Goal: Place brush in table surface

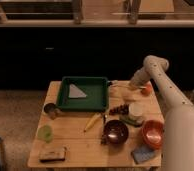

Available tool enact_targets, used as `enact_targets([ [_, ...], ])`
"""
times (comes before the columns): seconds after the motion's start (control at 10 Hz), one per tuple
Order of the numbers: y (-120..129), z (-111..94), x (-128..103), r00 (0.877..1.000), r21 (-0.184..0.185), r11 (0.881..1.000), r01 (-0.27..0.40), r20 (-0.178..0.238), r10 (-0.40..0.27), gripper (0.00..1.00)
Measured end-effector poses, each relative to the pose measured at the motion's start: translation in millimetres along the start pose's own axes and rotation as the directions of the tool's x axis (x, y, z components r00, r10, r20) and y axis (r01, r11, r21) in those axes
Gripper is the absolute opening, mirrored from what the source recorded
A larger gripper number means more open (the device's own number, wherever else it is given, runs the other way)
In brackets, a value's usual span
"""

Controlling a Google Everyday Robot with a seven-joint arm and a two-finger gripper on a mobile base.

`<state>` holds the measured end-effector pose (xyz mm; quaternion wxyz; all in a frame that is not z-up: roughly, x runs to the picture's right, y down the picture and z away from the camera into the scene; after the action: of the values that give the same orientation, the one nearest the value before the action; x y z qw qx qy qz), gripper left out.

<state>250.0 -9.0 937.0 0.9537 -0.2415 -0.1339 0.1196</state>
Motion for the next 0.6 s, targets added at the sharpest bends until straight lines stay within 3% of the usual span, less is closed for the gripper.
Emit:
enact_targets([
  [0.6,24,-1,24,1.000,-0.051,0.998,0.030,0.000,-0.030,0.00],
])
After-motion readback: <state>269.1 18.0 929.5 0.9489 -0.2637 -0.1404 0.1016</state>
